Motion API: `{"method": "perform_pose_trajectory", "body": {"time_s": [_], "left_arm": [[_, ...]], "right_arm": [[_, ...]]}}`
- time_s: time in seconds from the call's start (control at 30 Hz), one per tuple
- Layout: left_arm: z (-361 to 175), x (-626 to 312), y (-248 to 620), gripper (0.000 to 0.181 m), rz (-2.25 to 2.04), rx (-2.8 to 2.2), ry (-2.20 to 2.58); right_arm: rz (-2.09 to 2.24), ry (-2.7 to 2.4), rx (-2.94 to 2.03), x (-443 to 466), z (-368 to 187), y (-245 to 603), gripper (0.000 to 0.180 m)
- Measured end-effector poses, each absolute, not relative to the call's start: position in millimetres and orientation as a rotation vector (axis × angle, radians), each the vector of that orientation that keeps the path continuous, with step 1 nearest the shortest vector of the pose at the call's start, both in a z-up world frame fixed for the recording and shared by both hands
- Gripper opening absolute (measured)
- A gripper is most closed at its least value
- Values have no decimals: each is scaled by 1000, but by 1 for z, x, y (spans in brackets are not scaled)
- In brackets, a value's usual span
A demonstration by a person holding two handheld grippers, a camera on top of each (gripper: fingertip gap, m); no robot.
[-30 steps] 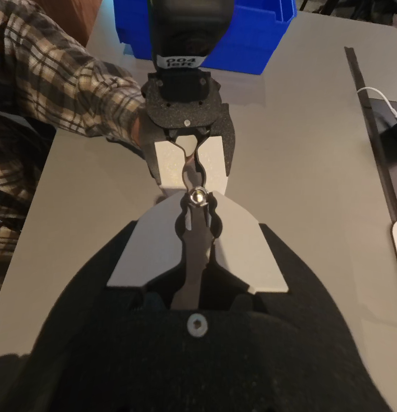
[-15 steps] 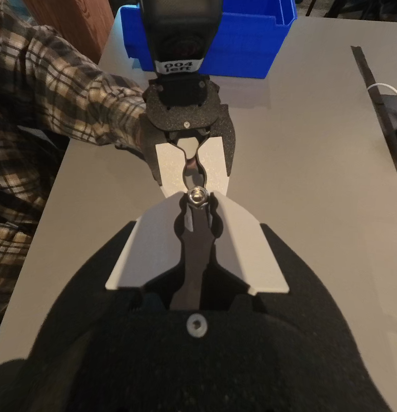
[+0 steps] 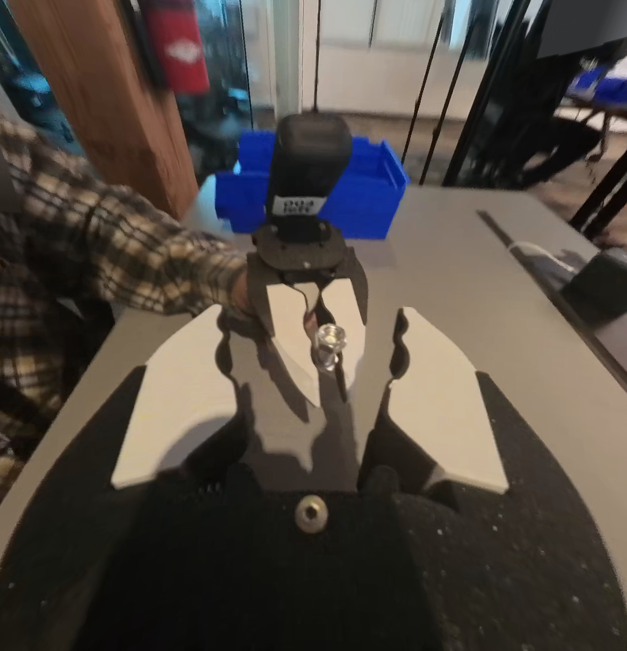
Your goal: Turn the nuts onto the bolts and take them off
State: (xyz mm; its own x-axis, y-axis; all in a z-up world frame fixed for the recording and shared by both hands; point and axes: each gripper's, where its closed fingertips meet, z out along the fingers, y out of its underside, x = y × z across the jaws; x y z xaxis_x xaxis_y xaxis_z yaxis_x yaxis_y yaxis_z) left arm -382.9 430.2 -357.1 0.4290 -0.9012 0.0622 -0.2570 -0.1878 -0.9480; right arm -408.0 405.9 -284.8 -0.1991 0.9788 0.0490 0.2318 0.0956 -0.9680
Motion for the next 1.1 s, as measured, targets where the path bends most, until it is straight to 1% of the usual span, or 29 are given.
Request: {"method": "perform_pose_trajectory", "body": {"time_s": [0.2, 0.3, 0.67, 1.1], "left_arm": [[-355, -381, 429, 15, -841, -1683, 1003], [-355, -380, 429, 15, -842, -1682, 1004], [-352, -384, 432, 15, -859, -1683, 972], [-349, -385, 433, 15, -888, -1675, 950]], "right_arm": [[1266, -1449, -1163, -416, -289, 393, 105], [1285, -1472, -1154, -421, -295, 386, 107], [1283, -1488, -1132, -421, -301, 379, 103], [1288, -1488, -1157, -419, -303, 381, 104]]}}
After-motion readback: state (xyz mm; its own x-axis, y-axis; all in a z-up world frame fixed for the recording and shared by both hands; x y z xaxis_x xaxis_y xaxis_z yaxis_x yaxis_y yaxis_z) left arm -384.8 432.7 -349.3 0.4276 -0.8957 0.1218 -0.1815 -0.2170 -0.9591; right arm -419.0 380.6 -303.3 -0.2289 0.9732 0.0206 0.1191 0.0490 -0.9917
